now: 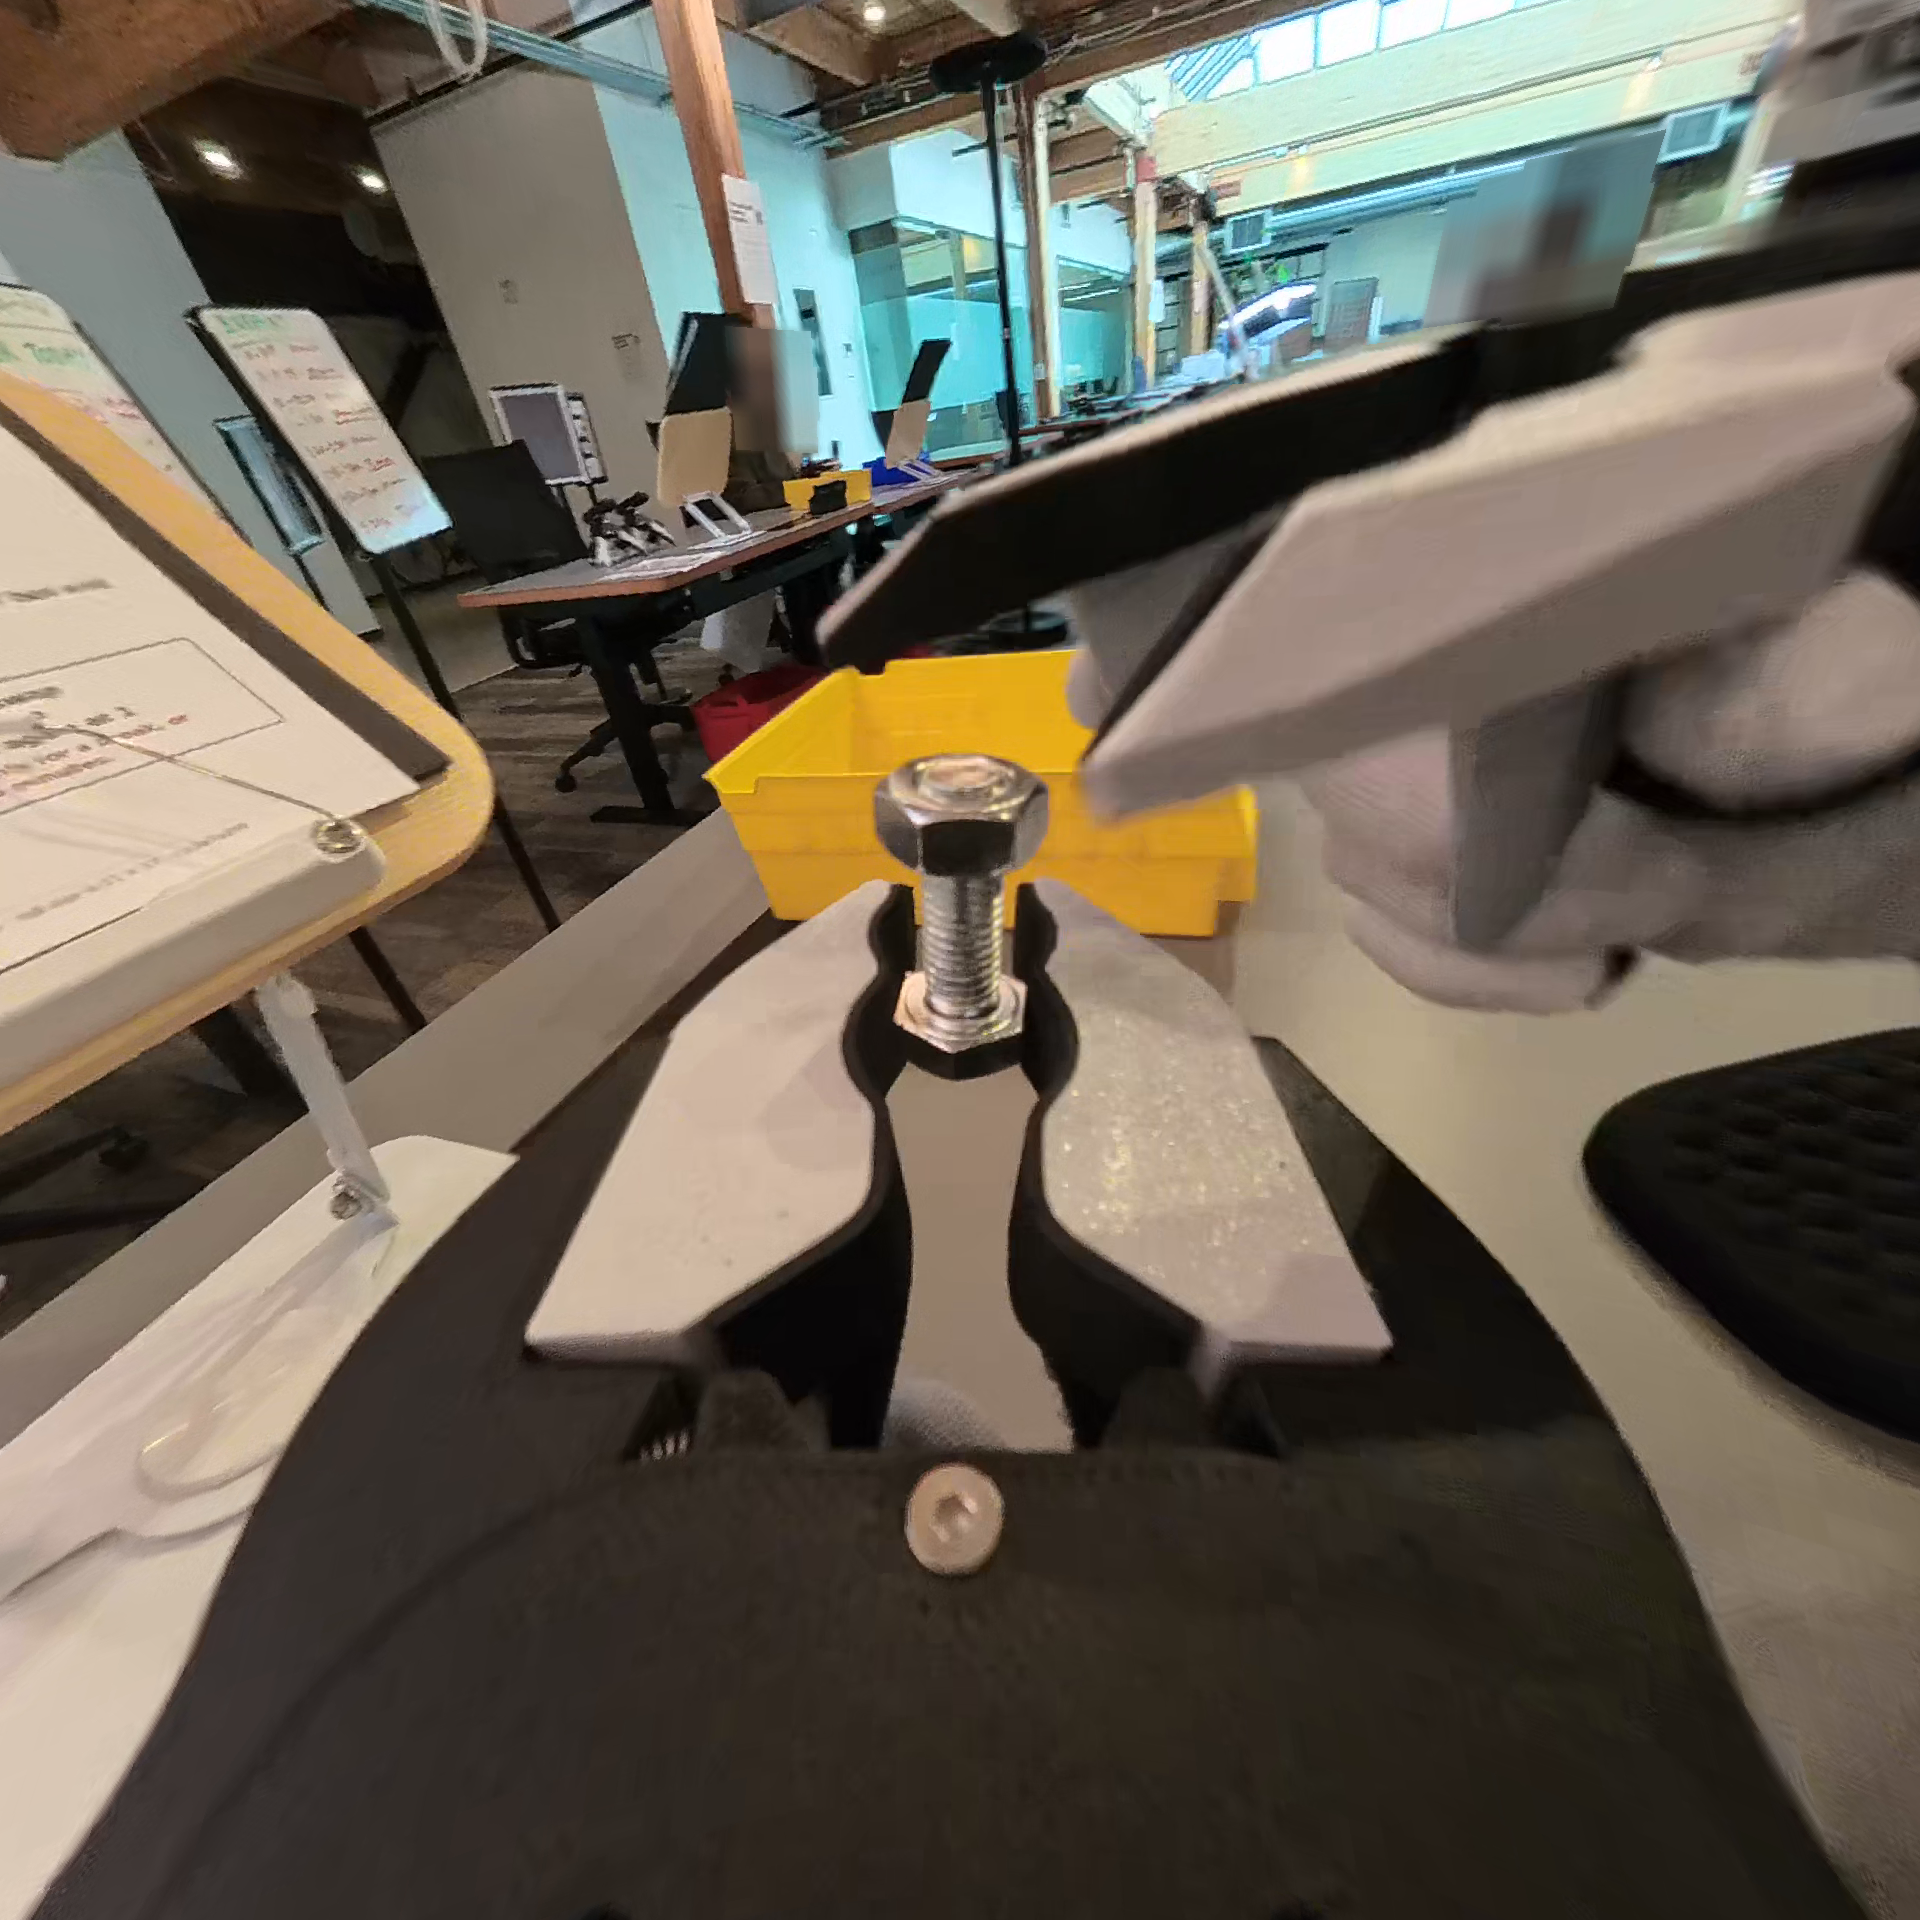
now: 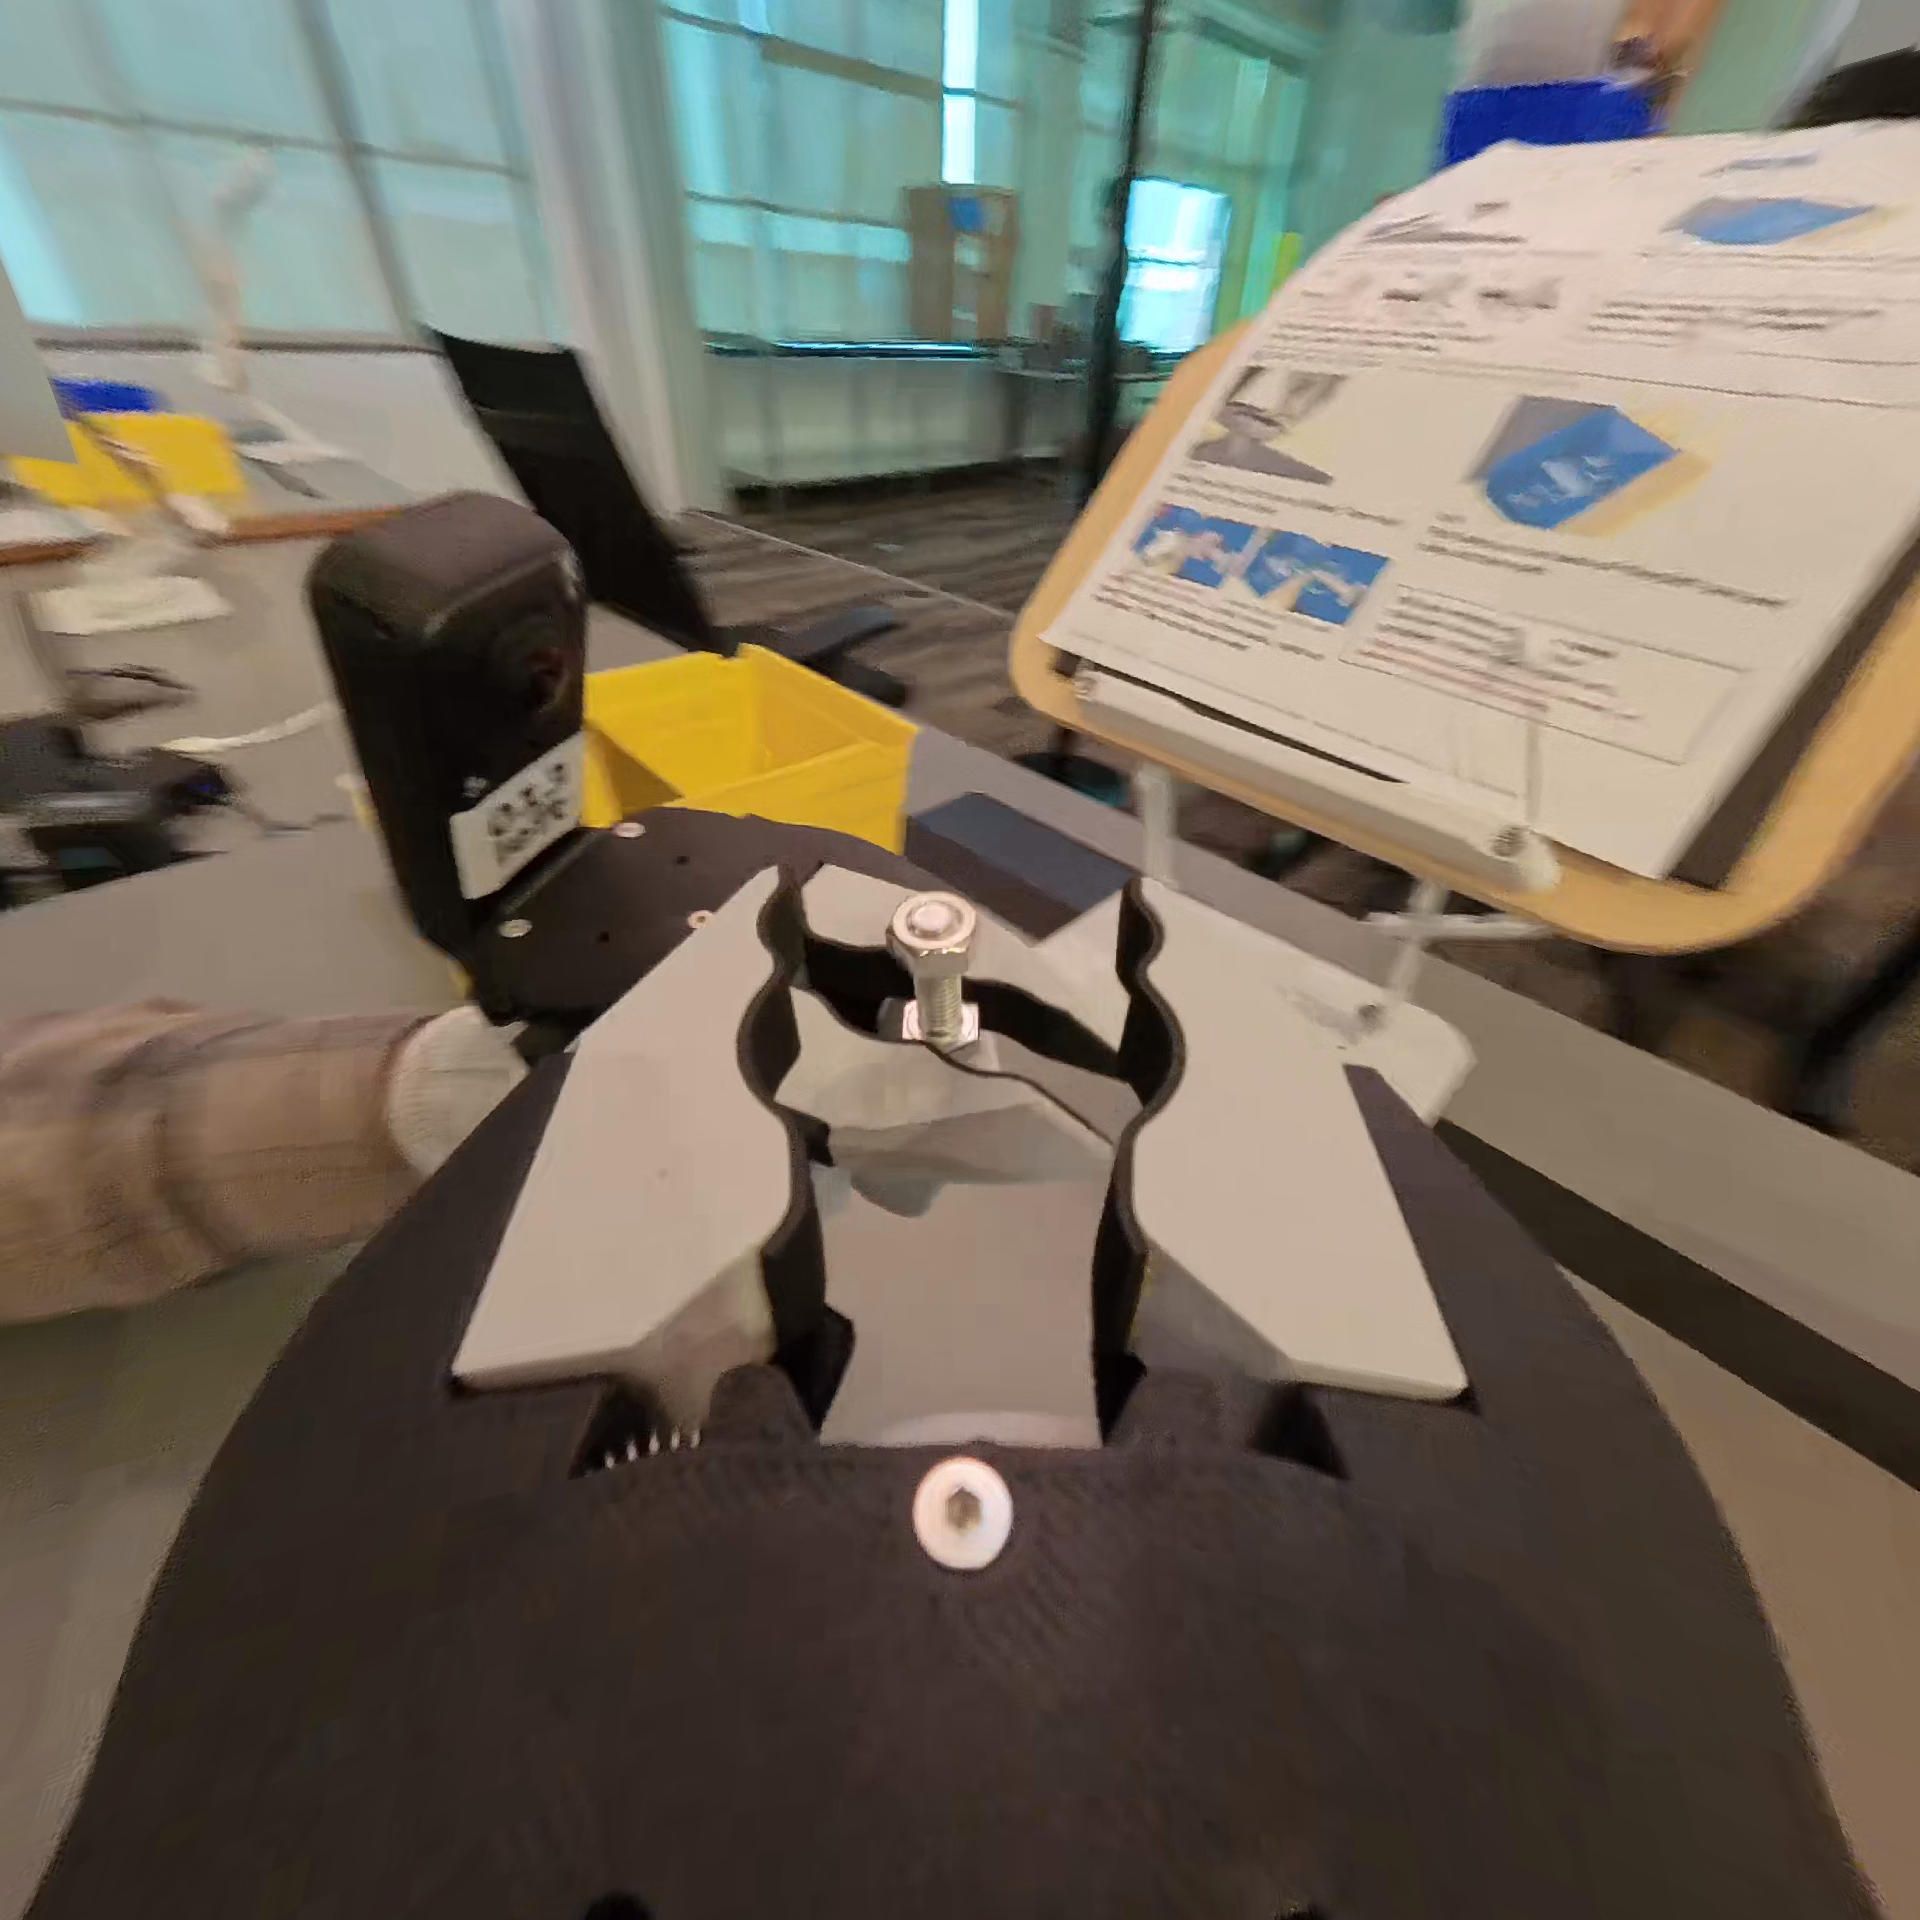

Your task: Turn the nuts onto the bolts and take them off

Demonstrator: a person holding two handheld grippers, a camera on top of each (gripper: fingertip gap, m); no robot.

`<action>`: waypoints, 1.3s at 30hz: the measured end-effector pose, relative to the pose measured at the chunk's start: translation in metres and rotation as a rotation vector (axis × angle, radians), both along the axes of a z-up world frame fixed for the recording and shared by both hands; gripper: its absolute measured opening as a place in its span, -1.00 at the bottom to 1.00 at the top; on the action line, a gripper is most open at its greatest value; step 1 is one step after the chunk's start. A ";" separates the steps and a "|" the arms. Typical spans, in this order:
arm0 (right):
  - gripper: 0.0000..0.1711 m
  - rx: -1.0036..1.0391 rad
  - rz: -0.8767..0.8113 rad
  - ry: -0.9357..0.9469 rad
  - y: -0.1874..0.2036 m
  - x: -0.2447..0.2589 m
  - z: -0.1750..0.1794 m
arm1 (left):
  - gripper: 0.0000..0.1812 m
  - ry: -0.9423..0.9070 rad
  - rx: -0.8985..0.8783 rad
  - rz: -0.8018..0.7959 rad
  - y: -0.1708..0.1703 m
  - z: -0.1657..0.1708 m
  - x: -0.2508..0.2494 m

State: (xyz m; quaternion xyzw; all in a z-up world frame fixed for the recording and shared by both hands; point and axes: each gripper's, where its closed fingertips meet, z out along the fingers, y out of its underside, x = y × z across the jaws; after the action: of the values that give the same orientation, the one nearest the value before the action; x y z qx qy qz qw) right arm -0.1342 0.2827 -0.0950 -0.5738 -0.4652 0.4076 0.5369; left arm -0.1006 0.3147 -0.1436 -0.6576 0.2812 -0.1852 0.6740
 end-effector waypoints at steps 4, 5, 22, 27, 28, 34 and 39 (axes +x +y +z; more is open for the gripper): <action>-0.41 -0.032 0.478 0.056 -0.021 0.014 0.024 | -0.79 -0.057 -0.030 -0.141 -0.014 0.006 0.012; -0.41 -0.026 0.591 0.039 -0.026 0.018 0.025 | -0.79 -0.070 -0.036 -0.196 -0.020 0.008 0.017; -0.66 -0.087 1.594 0.024 -0.047 0.026 0.017 | -0.80 -0.125 -0.108 -0.523 -0.064 0.024 0.038; -0.69 -0.073 1.659 -0.016 -0.054 0.026 0.006 | -0.80 -0.115 -0.125 -0.542 -0.065 0.018 0.040; -0.71 -0.073 1.666 -0.006 -0.055 0.026 0.006 | -0.80 -0.114 -0.127 -0.542 -0.065 0.017 0.040; -0.80 -0.084 1.688 0.040 -0.055 0.028 0.007 | -0.79 -0.112 -0.134 -0.539 -0.063 0.015 0.040; -0.80 -0.088 1.642 0.037 -0.052 0.024 0.006 | -0.79 -0.104 -0.129 -0.501 -0.058 0.014 0.035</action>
State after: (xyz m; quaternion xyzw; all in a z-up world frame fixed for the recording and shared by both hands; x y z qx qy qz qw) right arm -0.1098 0.2311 -0.0893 -0.0647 -0.7115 0.6977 0.0523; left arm -0.0652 0.2572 -0.1297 -0.5986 0.3876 -0.3975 0.5775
